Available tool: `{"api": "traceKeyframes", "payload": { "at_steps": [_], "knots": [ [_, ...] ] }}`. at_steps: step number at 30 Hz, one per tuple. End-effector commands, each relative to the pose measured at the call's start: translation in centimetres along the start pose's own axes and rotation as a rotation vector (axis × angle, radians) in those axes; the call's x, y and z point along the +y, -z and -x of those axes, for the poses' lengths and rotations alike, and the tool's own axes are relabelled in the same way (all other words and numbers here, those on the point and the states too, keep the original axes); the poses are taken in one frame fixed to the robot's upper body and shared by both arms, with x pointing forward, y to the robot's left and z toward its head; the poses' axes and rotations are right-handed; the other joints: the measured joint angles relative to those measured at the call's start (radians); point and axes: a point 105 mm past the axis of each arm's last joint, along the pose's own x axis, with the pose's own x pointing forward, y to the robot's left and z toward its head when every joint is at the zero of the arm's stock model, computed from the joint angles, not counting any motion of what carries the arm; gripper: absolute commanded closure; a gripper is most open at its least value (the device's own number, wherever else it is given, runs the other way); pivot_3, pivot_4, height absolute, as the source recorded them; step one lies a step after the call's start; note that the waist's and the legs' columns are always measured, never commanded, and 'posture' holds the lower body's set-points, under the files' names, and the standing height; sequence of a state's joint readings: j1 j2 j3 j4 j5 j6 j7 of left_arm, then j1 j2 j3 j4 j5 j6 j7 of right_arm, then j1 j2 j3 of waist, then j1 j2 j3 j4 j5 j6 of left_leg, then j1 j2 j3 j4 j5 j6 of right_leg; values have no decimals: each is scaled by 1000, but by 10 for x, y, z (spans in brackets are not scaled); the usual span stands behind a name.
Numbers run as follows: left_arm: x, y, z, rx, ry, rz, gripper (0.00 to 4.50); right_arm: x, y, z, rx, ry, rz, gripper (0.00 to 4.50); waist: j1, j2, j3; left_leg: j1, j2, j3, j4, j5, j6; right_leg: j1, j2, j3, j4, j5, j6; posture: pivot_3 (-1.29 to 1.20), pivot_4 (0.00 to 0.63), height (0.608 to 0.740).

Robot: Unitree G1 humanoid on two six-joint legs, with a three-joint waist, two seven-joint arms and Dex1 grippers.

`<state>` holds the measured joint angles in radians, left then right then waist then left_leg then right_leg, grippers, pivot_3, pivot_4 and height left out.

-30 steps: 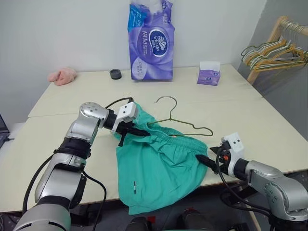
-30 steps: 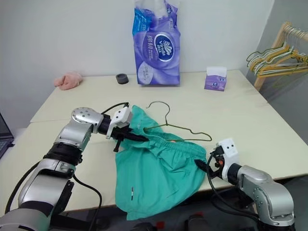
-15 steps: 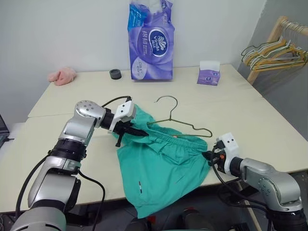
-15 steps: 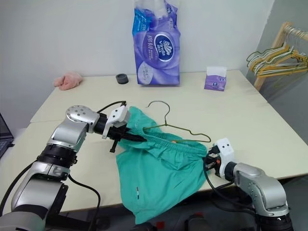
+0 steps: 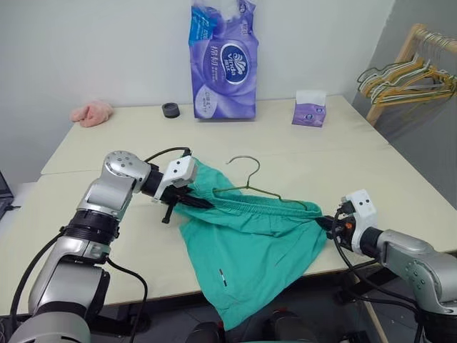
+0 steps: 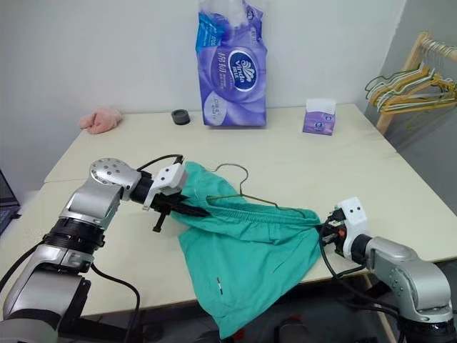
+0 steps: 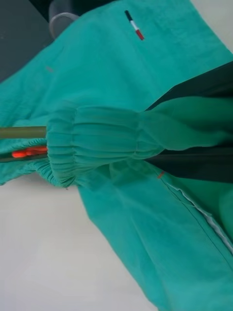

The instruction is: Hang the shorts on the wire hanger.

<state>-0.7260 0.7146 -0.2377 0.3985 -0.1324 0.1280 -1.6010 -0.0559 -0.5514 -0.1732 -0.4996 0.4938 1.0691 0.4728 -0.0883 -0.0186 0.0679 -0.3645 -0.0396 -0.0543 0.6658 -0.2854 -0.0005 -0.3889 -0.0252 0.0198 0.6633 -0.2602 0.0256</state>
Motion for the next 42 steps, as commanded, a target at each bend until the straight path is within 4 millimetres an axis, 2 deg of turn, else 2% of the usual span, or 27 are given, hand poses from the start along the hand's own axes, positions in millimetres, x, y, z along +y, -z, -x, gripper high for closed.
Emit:
{"api": "traceKeyframes", "payload": {
  "at_steps": [1, 9, 11, 13, 16, 20, 24, 31, 38, 39, 42],
  "knots": [
    [2, 8, 10, 52, -34, -20, 4500, -8, -14, 15, -26, 48, 78, 4471, 0, 0, 0, 0, 0, 0, 0, 0, 0, 0, 0, 0, 0, 0, 0, -167, 41, 740],
    [3, 20, 8, 114, -37, -35, 4500, 5, -25, 32, 64, -26, 354, 4471, 0, 0, 0, 0, 0, 0, 0, 0, 0, 0, 0, 0, -1, -1, 1, -179, 42, 740],
    [4, 22, 9, 125, -41, -39, 4500, 4, -22, 34, 94, -38, 368, 4471, 0, 0, 1, 0, 0, 0, 0, 0, 0, 0, 0, 0, -1, -3, 5, -179, 42, 740],
    [7, 25, 9, 140, -58, -47, 4500, -5, -9, 36, 139, -24, 337, 4471, 1, -1, 0, 0, 0, 0, 0, 0, 0, 0, 0, 0, -1, -3, 5, -184, 39, 740],
    [9, 26, 10, 147, -73, -56, 4500, -5, -8, 38, 140, -33, 351, 4471, 2, -1, 0, 0, 0, 0, 0, 0, 0, 1, 0, 0, -1, -3, 5, -180, 41, 740],
    [13, 17, 3, 116, -96, -79, 4500, 9, -31, 36, 96, -80, 466, 4471, 0, -1, 1, 0, 0, 1, 0, 0, 0, 0, 0, 0, 0, -3, 5, -180, 41, 740],
    [14, -1, -12, 72, -102, -105, 4500, 33, -53, 22, 66, -153, 586, 4471, -2, -1, 1, 0, 1, 0, 0, 0, 0, 0, 0, 0, -1, -3, 5, -188, 40, 740],
    [17, -4, -19, 57, -138, -117, 4500, 69, -67, 3, 33, -268, 704, 4471, -2, -1, 1, 0, 1, 0, 0, 0, 0, 0, 0, 0, -1, -1, 1, -188, 39, 740],
    [14, 2, -24, 48, -130, -109, 4500, 72, -67, 1, 32, -288, 742, 4471, -1, -1, 1, -1, 0, 0, 0, 0, 0, 0, -1, 0, -2, 0, 1, -185, 36, 740],
    [14, 3, -24, 47, -130, -108, 4500, 70, -67, 2, 35, -284, 751, 4074, -1, -1, 1, -1, 0, 0, 0, 0, 0, 0, -1, 0, -2, 0, 1, -185, 36, 740],
    [13, 6, -26, 46, -127, -104, 4500, 65, -65, 12, 54, -282, 769, 3275, 0, -1, 1, -1, 0, 0, 0, 0, 0, 0, -1, -1, -2, 0, 1, -185, 36, 740]
  ]
}}
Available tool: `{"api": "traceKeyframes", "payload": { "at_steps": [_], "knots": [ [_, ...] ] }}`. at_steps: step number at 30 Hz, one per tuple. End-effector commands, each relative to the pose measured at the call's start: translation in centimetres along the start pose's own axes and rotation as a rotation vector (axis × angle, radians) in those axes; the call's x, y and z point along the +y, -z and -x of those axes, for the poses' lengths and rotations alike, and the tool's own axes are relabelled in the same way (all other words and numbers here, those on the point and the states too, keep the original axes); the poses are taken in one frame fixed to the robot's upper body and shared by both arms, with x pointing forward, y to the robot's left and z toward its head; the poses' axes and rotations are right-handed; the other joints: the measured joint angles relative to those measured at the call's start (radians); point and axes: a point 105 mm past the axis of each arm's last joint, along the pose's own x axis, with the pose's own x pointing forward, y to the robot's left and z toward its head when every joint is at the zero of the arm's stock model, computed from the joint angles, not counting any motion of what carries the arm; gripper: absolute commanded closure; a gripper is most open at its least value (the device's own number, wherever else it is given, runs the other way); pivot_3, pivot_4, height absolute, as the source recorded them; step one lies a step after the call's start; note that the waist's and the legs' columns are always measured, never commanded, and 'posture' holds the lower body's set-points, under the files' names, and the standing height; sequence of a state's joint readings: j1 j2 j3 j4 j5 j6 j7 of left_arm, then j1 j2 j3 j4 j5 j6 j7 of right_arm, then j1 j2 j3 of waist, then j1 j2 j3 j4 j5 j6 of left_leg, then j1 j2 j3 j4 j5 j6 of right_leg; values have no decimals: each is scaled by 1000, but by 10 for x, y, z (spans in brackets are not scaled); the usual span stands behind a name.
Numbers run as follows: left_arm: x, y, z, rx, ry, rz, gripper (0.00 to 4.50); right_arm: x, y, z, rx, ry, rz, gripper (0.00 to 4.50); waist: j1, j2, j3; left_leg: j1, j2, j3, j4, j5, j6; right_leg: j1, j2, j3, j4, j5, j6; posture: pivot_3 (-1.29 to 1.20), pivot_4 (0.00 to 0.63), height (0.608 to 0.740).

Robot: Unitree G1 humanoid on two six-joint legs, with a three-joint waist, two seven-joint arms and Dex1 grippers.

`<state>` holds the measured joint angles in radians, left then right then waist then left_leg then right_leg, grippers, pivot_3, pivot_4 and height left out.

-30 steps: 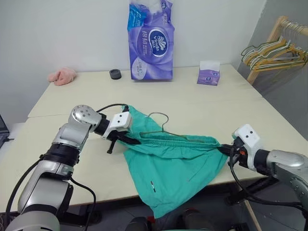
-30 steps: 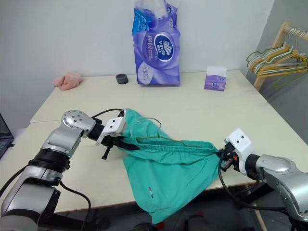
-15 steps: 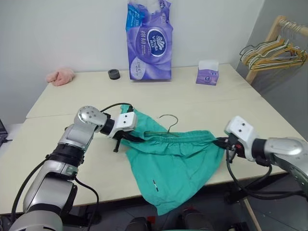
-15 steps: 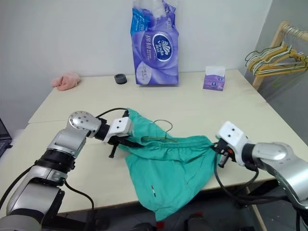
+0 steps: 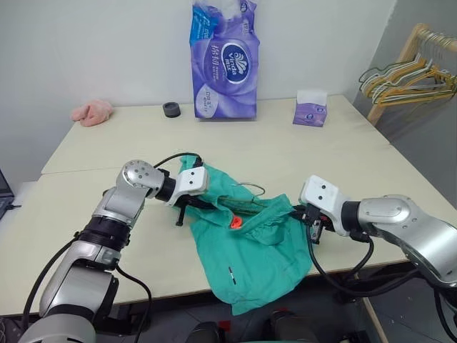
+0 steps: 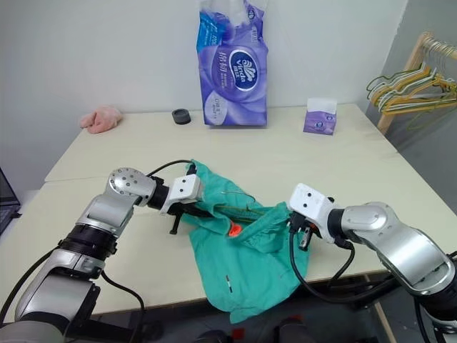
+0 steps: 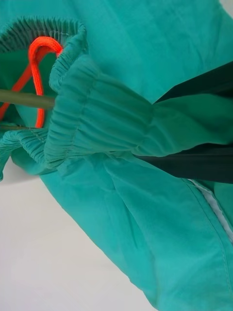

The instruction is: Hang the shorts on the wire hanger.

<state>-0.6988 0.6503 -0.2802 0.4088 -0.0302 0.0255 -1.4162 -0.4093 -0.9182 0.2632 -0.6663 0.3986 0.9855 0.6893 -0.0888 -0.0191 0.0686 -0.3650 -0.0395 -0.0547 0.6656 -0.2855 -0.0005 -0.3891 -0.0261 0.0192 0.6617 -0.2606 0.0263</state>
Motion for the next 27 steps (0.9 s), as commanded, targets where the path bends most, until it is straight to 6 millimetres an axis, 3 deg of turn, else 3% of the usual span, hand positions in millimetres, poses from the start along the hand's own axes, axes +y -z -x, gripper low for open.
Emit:
{"api": "traceKeyframes", "payload": {
  "at_steps": [1, 5, 9, 10, 15, 22, 27],
  "knots": [
    [1, -2, 0, -17, -13, -21, 4500, -3, -6, 17, -14, 20, 60, 2885, 0, 0, 0, 0, 0, 0, 0, 0, 0, 0, 0, 0, 0, 0, 0, -188, 35, 740],
    [0, 0, -2, -20, -9, -21, 4500, 6, 0, 29, 5, -47, 28, 1570, 0, 0, 0, 0, 0, 0, 0, 0, 0, 0, 0, 0, 0, 0, 0, -191, 35, 740],
    [0, 1, -4, -25, -4, -25, 4500, -5, 21, 32, 54, 23, -62, 156, 0, 0, 0, 0, 0, 0, 0, 0, 0, 0, 0, 0, 0, 0, 0, -196, 34, 740],
    [0, 1, -4, -25, -3, -25, 4500, -7, 26, 31, 64, 36, -79, 14, 0, 0, 0, 0, 0, 0, 0, 0, 0, 0, 0, 0, 0, 0, 0, -196, 34, 740],
    [0, 2, -5, -26, 4, -29, 4500, -19, 39, 14, 69, 71, -168, 14, -1, 0, 0, 0, 0, 0, 0, 0, 0, 0, 0, 0, 0, 0, 0, -198, 33, 740],
    [1, 2, -5, -29, 3, -37, 4500, -10, 23, -3, 26, -79, -213, 14, -2, 0, 0, 0, 0, 0, 0, 0, 0, 0, 0, 0, 0, 0, 0, -187, 33, 740],
    [2, 1, -4, -30, -5, -40, 4500, -27, 22, 12, 48, -76, -196, 14, 2, 0, 0, 0, 0, 0, 0, 0, 0, 0, -1, -1, 0, 0, 0, -170, 35, 740]
  ]
}}
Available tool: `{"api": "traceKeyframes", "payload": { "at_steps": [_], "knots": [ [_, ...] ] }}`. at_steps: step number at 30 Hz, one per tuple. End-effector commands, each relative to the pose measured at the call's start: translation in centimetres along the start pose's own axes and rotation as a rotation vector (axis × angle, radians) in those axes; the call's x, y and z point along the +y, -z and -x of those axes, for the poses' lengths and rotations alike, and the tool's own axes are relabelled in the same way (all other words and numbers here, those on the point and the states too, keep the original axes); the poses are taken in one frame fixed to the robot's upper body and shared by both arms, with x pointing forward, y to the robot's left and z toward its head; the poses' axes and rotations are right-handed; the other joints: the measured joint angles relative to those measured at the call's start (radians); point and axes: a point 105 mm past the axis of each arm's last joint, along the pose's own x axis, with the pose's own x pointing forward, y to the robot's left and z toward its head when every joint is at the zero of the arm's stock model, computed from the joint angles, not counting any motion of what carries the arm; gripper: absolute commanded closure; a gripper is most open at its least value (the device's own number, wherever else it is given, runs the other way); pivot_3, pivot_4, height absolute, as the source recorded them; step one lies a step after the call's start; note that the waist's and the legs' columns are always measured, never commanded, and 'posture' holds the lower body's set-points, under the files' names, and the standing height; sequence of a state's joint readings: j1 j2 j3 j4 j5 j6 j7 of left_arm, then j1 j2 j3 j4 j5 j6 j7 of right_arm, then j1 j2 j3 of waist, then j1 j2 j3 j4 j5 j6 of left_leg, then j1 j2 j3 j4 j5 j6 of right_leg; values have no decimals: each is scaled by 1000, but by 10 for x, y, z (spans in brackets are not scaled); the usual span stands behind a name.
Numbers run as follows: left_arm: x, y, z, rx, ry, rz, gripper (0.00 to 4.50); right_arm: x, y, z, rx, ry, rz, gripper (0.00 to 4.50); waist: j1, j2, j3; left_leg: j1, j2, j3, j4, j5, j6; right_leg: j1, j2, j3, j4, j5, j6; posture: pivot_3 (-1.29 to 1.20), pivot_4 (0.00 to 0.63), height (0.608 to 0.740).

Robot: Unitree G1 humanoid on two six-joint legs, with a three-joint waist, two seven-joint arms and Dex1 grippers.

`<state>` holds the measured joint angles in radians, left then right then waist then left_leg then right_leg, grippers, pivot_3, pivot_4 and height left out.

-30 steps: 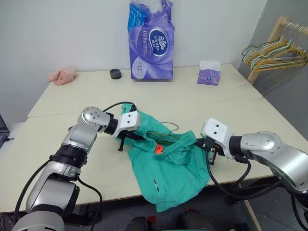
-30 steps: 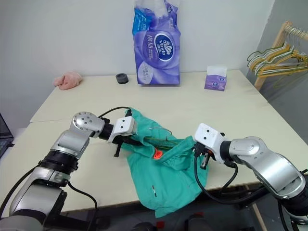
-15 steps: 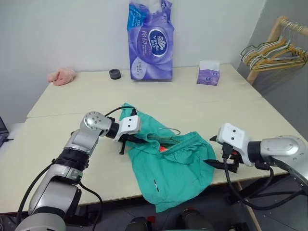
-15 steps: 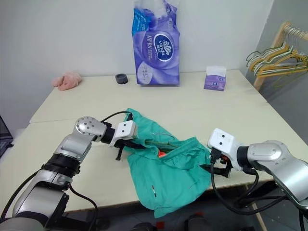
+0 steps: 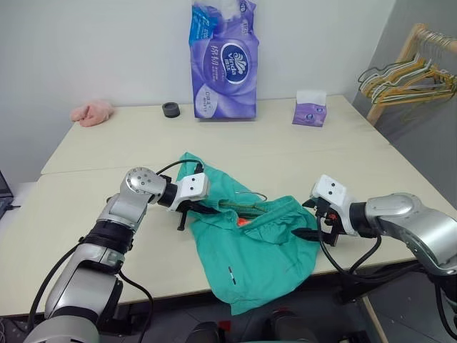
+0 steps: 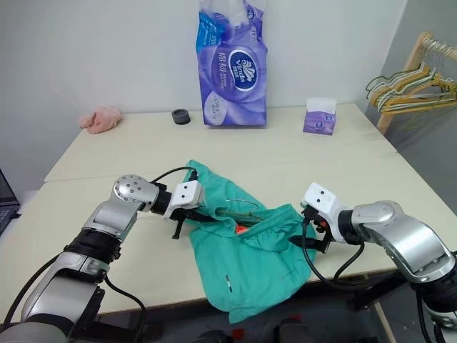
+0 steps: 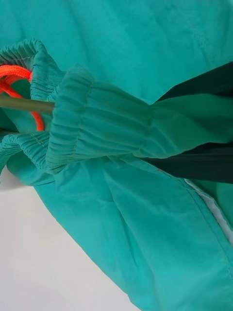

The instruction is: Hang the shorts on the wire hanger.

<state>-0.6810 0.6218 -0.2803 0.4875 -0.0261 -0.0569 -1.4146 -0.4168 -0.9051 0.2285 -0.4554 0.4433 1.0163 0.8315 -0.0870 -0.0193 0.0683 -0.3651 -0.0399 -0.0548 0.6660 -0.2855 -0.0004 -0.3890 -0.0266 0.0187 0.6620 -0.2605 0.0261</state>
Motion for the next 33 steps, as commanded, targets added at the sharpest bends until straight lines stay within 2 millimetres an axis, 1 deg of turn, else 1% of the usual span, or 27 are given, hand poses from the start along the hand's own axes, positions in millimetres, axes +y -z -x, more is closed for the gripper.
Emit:
{"api": "traceKeyframes", "payload": {
  "at_steps": [1, 3, 6, 12, 14, 16, 19, 23, 24, 25, 26, 30, 31, 33],
  "knots": [
    [7, -10, 6, -9, -22, -48, 4500, -13, -13, 20, -24, 27, 16, 14, 0, 0, 0, 0, 0, 0, 0, 0, 0, 0, 0, 0, 0, 0, 0, -172, 36, 740],
    [8, -11, 6, -13, -27, -46, 4500, -11, -13, 20, -24, 16, 2, 14, -1, 0, 0, 0, 0, 0, 0, 0, 0, 0, 0, 0, 0, 0, 0, -173, 36, 740],
    [7, -12, 3, -21, -23, -45, 4500, -7, -3, 3, 2, -2, -18, 14, -2, 0, 0, 0, 0, 0, -1, 0, 0, 0, 0, 0, 0, 0, 0, -172, 36, 740],
    [6, -15, 3, -33, -16, -44, 4500, -7, 1, -16, 16, -11, -29, 14, -3, 0, 0, 0, 0, 0, 0, 0, 0, 0, 0, 0, 0, 0, 0, -174, 37, 740],
    [6, -21, 2, -59, -15, -42, 4500, -7, 3, -27, 27, -22, -22, 14, -3, 0, 0, 0, 0, 0, 0, 0, 0, 0, 0, 0, 0, 0, 0, -174, 37, 740],
    [6, -24, 2, -74, -13, -38, 4500, -7, 4, -31, 32, -31, -17, 14, -3, 0, 0, 0, 0, 0, 0, 0, 0, 0, 0, 0, 0, 0, 0, -174, 37, 740],
    [5, -28, 2, -95, -8, -24, 4500, -4, 5, -39, 45, -50, 13, 548, -3, 0, 0, 0, 0, 0, 0, 0, 0, 0, 0, 0, 0, 0, 0, -170, 37, 740],
    [3, -31, 4, -109, -3, -6, 4500, -1, 5, -46, 55, -52, 82, 1836, -3, 0, 0, 0, 0, -1, 0, 0, 0, 0, 0, 0, 1, 0, 0, -166, 37, 740],
    [3, -31, 4, -108, -2, -5, 4500, -1, 4, -46, 52, -53, 90, 2193, -3, 0, 0, 0, 0, 0, 0, 0, 0, 0, 0, 0, 1, 0, 0, -166, 37, 740],
    [2, -31, 4, -109, -3, -3, 4500, -1, 4, -46, 52, -51, 103, 2658, -3, 0, 0, 0, 0, 0, 0, 0, 0, 0, 0, 0, 1, 0, 0, -164, 38, 740],
    [2, -31, 4, -114, -6, 2, 4500, -2, 3, -46, 51, -48, 113, 2871, -3, 0, 0, 0, 0, 0, 0, 0, 0, 0, 0, 0, 1, 0, 0, -164, 38, 740],
    [2, -33, 3, -131, -15, 11, 4500, -2, -1, -43, 37, -42, 142, 4206, -3, 0, 0, 0, 0, 0, 0, 0, 0, 0, 0, 0, 1, 0, 0, -164, 38, 740],
    [2, -33, 3, -134, -19, 10, 4500, -1, -2, -43, 32, -44, 142, 4473, -3, 0, 0, 0, 0, -1, 0, 0, 0, 0, 0, 0, 1, 0, 0, -164, 38, 740],
    [4, -33, 1, -134, -40, 7, 4500, 0, -5, -39, 21, -47, 147, 4473, -3, 0, 0, 0, 0, -1, 0, 0, 0, 0, 0, 0, 1, 0, 0, -168, 37, 740]
  ]
}}
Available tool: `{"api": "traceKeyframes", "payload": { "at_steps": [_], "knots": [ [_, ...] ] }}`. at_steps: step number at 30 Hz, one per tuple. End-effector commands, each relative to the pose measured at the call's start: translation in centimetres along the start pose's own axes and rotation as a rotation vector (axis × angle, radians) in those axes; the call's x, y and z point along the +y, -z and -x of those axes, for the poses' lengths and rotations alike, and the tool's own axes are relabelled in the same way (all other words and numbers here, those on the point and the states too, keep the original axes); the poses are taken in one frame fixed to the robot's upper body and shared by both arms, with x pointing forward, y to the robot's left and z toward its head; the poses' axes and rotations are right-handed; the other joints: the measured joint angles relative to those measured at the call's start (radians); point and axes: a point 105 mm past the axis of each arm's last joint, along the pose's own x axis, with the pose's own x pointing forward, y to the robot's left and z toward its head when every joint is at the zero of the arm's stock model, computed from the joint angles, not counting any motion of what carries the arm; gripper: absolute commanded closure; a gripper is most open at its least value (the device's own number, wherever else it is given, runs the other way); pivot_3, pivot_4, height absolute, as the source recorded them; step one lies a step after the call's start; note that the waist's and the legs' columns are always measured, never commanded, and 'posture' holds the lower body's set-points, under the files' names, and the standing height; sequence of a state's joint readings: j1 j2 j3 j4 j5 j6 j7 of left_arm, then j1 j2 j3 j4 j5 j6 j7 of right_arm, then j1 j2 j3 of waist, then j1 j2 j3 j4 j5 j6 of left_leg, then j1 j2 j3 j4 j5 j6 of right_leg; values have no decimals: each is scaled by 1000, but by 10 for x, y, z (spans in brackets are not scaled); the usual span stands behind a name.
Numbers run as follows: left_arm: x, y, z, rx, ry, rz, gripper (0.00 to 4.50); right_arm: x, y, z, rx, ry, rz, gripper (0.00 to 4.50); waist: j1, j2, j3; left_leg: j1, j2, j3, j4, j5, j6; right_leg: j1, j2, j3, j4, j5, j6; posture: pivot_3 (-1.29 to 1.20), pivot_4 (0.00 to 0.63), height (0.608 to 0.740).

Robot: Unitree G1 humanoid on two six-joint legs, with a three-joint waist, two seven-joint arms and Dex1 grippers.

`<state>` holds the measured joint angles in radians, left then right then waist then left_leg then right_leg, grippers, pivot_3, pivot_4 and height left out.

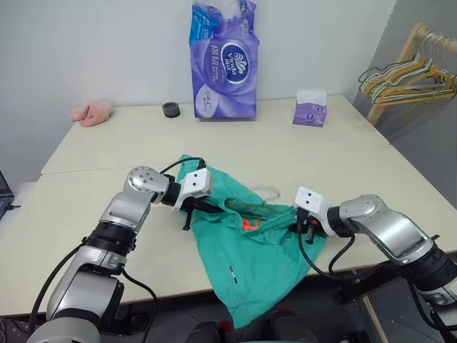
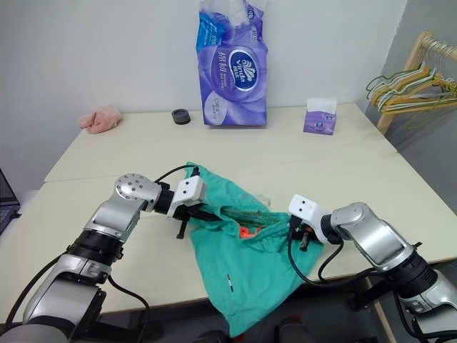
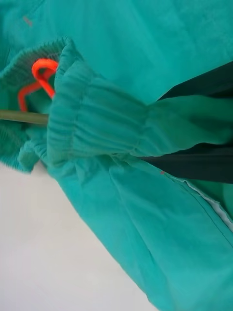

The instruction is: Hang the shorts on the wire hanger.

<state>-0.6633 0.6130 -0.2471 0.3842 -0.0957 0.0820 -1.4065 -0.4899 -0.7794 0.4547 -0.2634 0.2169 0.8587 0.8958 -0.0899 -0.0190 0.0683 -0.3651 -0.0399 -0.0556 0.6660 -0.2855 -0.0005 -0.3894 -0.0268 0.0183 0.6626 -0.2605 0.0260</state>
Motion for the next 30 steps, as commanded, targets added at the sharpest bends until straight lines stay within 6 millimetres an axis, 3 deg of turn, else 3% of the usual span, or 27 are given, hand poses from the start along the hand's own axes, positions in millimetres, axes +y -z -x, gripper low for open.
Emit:
{"api": "traceKeyframes", "payload": {
  "at_steps": [1, 2, 5, 9, 12, 17, 25, 28, 30],
  "knots": [
    [2, -16, -2, -62, -13, -45, 4500, -3, -18, 13, -59, 26, 52, 4473, 0, 0, 0, 0, 0, 0, 0, 0, 0, 0, 0, 0, 0, 0, 0, -168, 37, 740],
    [1, -16, -3, -70, -10, -36, 4500, -2, -20, 15, -62, 26, 56, 4473, 1, 0, 0, 0, 0, 0, 0, 0, 0, 0, 0, 0, 0, 0, 0, -172, 37, 740],
    [3, -20, -3, -97, -13, -12, 3928, 3, -23, 20, -73, 16, 70, 4500, 1, 0, 0, 0, 0, 0, 0, 0, 0, 0, 0, 0, 0, 0, 0, -176, 36, 740],
    [7, -24, -3, -130, -35, -7, 2733, 8, -23, 26, -72, 2, 83, 4500, 0, 0, 0, 0, 0, 0, 0, 0, 0, 0, 0, 0, 0, 0, 0, -178, 35, 740],
    [23, -21, 10, -116, -102, 7, 1839, 13, -20, 39, -63, -8, 97, 4500, 1, 0, 0, 0, 0, 0, 0, 0, 0, 0, 0, 0, 0, 0, 0, -182, 33, 740],
    [38, -25, 30, -141, -117, 83, 1839, 19, -13, 56, -38, -12, 101, 4500, -1, 0, 0, 0, 0, 0, 0, 0, 0, 0, 0, -1, 0, 0, 0, -195, 30, 740],
    [8, -6, 7, -63, 67, 89, 1839, 23, -12, 66, -34, 2, 94, 4500, -12, 0, 0, 0, 0, 0, 0, 0, 0, 0, 0, 0, -1, 0, 0, -220, 28, 740],
    [7, 2, 4, -34, 71, 97, 1839, 25, -11, 68, -26, 5, 88, 4500, -11, 0, 0, 0, 0, 0, 0, 0, 0, 0, 0, 0, -1, 0, 0, -220, 28, 740],
    [9, 2, 5, -47, 72, 118, 2235, 25, -10, 71, -23, 5, 84, 4500, -13, 0, 0, 0, 0, 0, 0, 0, 0, 0, 0, 0, -1, 0, 0, -241, 25, 740]
  ]
}}
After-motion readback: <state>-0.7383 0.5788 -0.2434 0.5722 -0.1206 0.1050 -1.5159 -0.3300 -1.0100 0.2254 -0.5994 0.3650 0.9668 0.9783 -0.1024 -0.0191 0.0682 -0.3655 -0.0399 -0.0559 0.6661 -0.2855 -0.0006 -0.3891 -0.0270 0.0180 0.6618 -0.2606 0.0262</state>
